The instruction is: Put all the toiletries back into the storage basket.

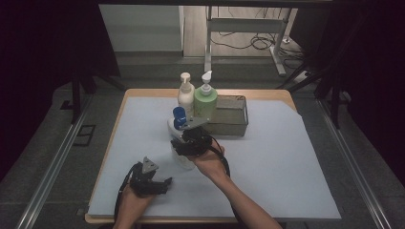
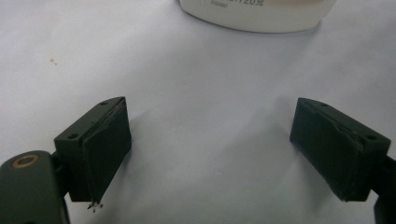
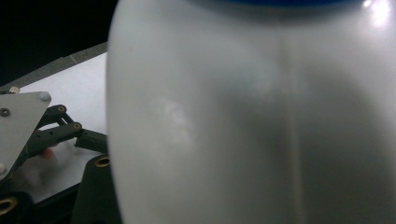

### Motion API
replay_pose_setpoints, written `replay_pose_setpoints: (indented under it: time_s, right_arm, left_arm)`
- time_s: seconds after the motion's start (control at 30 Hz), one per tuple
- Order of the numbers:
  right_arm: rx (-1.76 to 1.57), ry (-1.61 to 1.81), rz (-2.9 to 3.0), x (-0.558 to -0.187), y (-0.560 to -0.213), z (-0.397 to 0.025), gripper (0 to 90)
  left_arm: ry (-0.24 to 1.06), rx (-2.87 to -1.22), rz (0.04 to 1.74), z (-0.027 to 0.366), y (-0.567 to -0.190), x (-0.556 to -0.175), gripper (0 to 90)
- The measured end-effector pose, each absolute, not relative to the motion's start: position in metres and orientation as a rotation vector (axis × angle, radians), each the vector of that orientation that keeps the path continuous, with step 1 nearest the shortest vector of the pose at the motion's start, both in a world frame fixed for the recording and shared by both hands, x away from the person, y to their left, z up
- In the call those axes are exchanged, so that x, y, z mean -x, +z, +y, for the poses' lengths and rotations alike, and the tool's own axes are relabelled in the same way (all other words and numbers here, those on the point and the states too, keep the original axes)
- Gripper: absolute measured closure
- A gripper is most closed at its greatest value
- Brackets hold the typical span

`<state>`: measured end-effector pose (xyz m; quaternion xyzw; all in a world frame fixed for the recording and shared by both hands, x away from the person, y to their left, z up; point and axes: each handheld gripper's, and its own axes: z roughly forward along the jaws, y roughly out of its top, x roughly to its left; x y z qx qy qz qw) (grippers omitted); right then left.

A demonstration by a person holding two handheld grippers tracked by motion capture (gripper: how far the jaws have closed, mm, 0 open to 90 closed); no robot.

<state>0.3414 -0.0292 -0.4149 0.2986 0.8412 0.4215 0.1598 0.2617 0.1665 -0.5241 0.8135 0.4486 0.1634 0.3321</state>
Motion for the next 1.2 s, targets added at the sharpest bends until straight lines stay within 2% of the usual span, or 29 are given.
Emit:
replay_pose_setpoints:
  time_s: [0.4,1.2]
  right_arm:
    - [-0.821,1.191,2.424,-0.336,-0.409,-0.042,39.3]
    - [-0.857,1.199,2.405,-0.33,-0.379,-0.107,39.5]
  left_arm:
    - [0.429,-2.126,1.172,0.167,-0.524,-0.262,12.1]
    - [0.428,-2.125,1.173,0.166,-0.524,-0.262,12.1]
